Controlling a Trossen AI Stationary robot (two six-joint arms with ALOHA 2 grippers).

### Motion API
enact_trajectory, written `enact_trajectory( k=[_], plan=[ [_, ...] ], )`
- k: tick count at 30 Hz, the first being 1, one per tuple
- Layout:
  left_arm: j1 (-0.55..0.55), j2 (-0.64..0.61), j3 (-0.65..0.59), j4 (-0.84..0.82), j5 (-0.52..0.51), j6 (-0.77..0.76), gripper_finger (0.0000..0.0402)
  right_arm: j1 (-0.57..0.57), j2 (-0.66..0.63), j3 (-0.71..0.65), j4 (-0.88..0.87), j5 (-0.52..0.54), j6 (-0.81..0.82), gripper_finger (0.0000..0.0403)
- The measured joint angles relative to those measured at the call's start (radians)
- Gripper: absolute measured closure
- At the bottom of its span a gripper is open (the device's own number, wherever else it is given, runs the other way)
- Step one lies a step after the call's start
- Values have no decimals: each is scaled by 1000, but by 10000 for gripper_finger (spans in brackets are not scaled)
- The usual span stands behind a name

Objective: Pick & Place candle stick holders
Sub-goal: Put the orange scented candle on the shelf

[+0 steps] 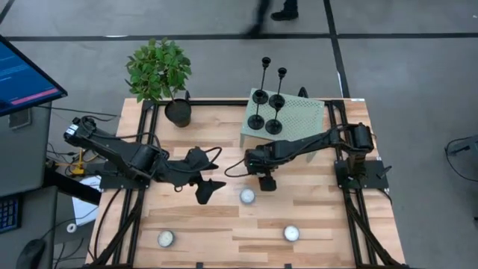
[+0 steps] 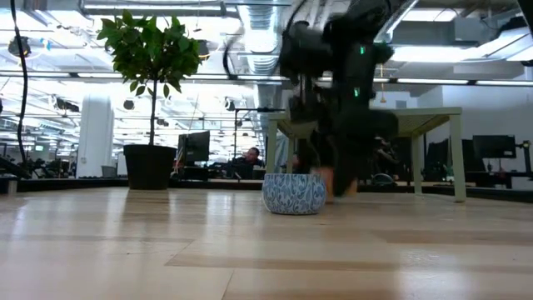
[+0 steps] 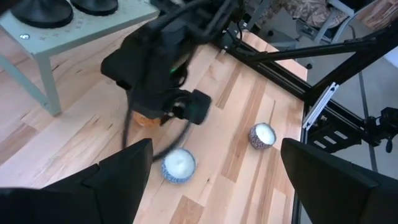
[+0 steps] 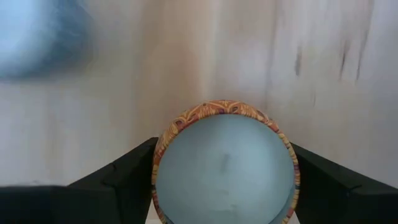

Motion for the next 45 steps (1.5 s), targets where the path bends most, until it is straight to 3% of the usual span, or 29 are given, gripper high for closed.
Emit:
enact_trajectory(
  k=[5, 13, 20, 26, 32, 39, 45],
  plan=[
    [0, 0, 0, -3, 0, 0, 46, 27, -108, 24, -55, -6, 25, 122],
    [0, 0, 1, -6, 17, 0, 46, 73, -370, 25, -326, -6, 134, 122],
    [0, 0, 1, -6, 17, 0, 46, 7, -532, 25, -494, 2, 201, 122],
    [0, 0, 1, -5, 16, -3, 46, -126, -633, 25, -601, 97, 162, 122],
    [0, 0, 1, -2, 2, -3, 46, -348, -690, 26, -609, 124, 38, 122],
    [0, 0, 1, -2, -8, -5, 46, -606, -605, 26, -493, 54, -150, 122],
    [0, 0, 1, -2, -12, -27, 46, -729, -487, 110, -475, 47, -265, 122]
  ],
)
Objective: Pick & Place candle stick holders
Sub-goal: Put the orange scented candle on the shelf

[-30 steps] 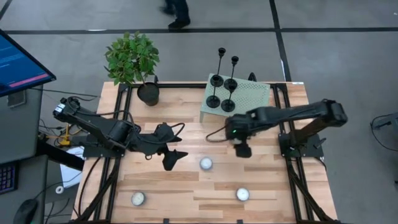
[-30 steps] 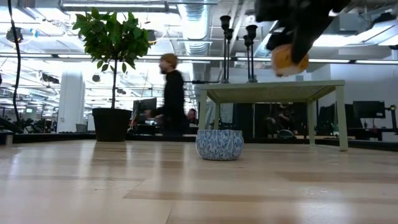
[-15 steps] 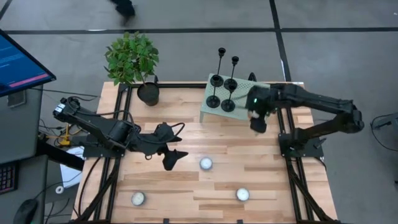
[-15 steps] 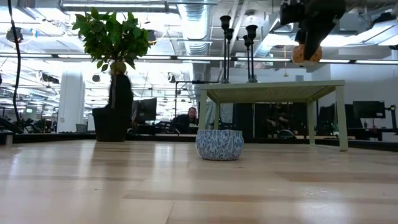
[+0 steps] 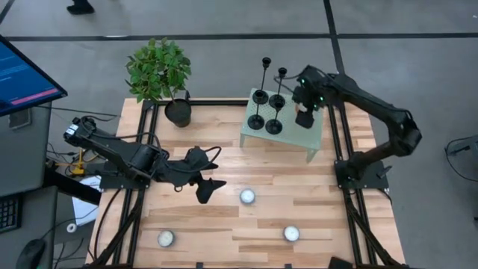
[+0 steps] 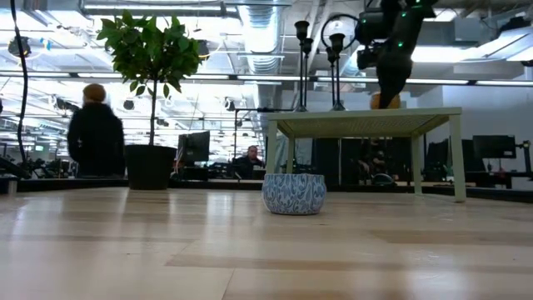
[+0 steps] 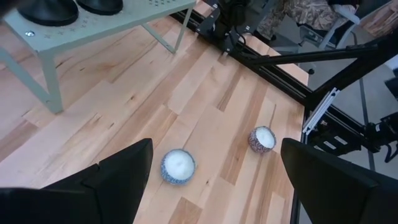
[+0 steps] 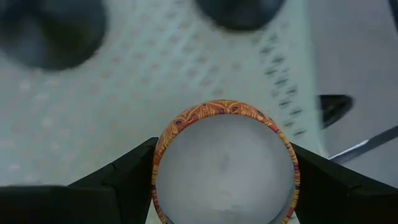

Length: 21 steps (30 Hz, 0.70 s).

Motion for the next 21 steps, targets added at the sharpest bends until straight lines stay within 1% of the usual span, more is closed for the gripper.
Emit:
enact_trajectory(
  k=[4, 9, 15, 21],
  plan=[
    [0, 0, 0, 0, 0, -4, 46, -64, 53, 62, -1, -9, -33, 114],
    [0, 0, 0, 0, 0, -4, 46, -101, 72, 88, -1, -75, -53, 112],
    [0, 0, 0, 0, 0, -3, 46, -68, 72, 87, -25, -77, -63, 113],
    [0, 0, 0, -2, 0, -2, 46, 7, 61, 87, -60, -80, -75, 113]
  ],
)
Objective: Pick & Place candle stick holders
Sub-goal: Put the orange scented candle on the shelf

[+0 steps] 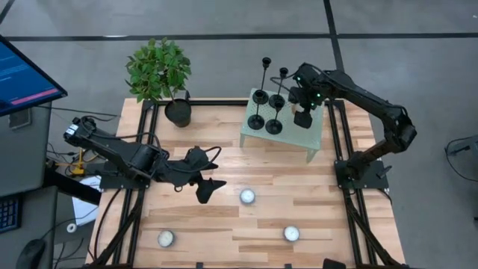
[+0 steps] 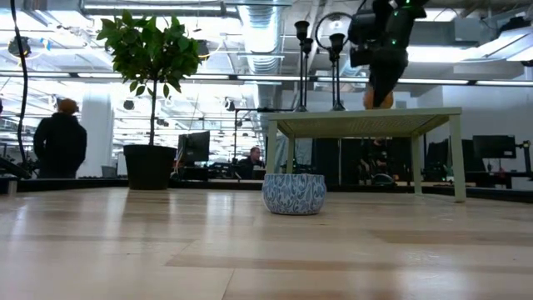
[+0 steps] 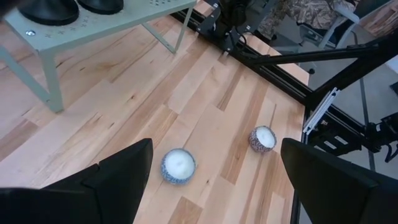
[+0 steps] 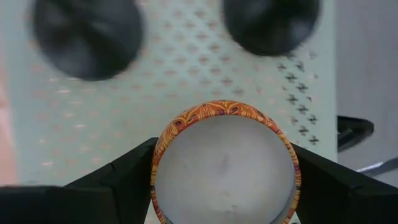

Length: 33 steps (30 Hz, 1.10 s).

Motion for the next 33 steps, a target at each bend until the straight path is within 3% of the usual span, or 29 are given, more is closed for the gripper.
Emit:
enact_trajectory(
  k=[7, 13, 18, 33],
  plan=[
    [0, 0, 0, -2, 0, 2, 46, 10, -153, 0, -45, 8, 10, 112],
    [0, 0, 0, -2, -20, 29, 46, -109, -213, 0, 16, 60, 245, 112],
    [1, 0, 0, -2, -48, 29, 46, -219, -168, 0, 18, 56, 484, 113],
    [1, 0, 0, -1, -49, 27, 46, -240, -8, 0, 68, 38, 733, 112]
  ],
)
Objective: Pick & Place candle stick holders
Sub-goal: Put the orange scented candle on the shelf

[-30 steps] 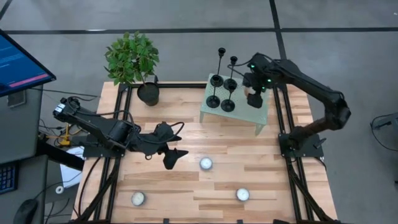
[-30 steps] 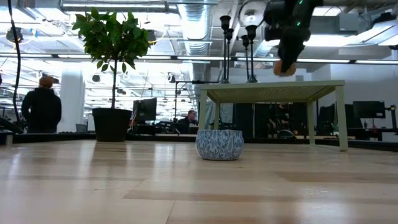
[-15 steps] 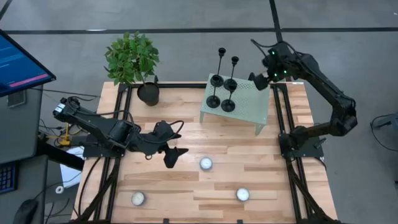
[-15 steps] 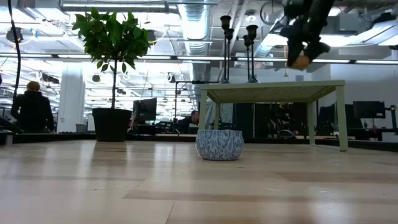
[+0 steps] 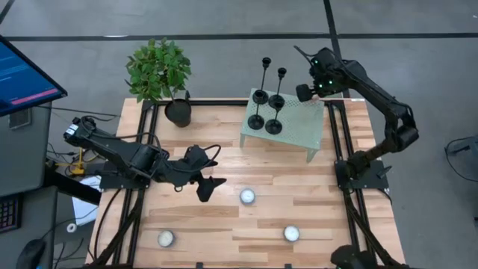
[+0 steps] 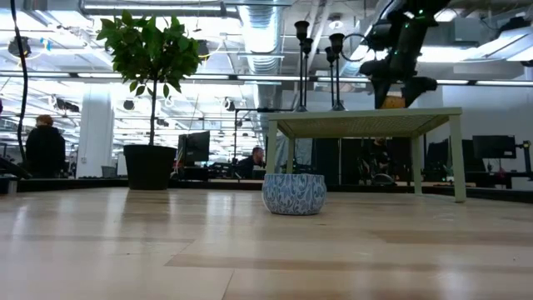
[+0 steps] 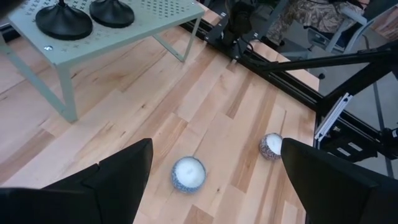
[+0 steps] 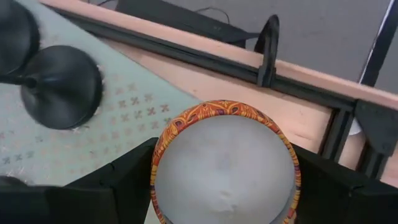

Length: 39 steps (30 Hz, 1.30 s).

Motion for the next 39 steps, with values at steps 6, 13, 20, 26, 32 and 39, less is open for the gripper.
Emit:
enact_trajectory(
  k=[6, 13, 20, 26, 32, 39],
  plan=[
    [0, 0, 0, 0, 0, 0, 46, 44, 38, 0, 7, 2, 66, 112],
    [0, 0, 0, 0, 0, -1, 46, 92, 84, 0, -14, 68, 81, 112],
    [0, 0, 0, 4, 0, -1, 46, 90, 91, -1, -18, 70, 97, 112],
    [0, 0, 0, 4, 0, 1, 46, 96, 91, -13, -39, 71, 107, 112],
    [0, 0, 0, 4, 0, 1, 46, 111, 88, -52, -24, 78, 103, 112],
    [0, 0, 0, 4, 0, -1, 46, 110, 76, -55, -2, 64, 78, 98]
  ],
)
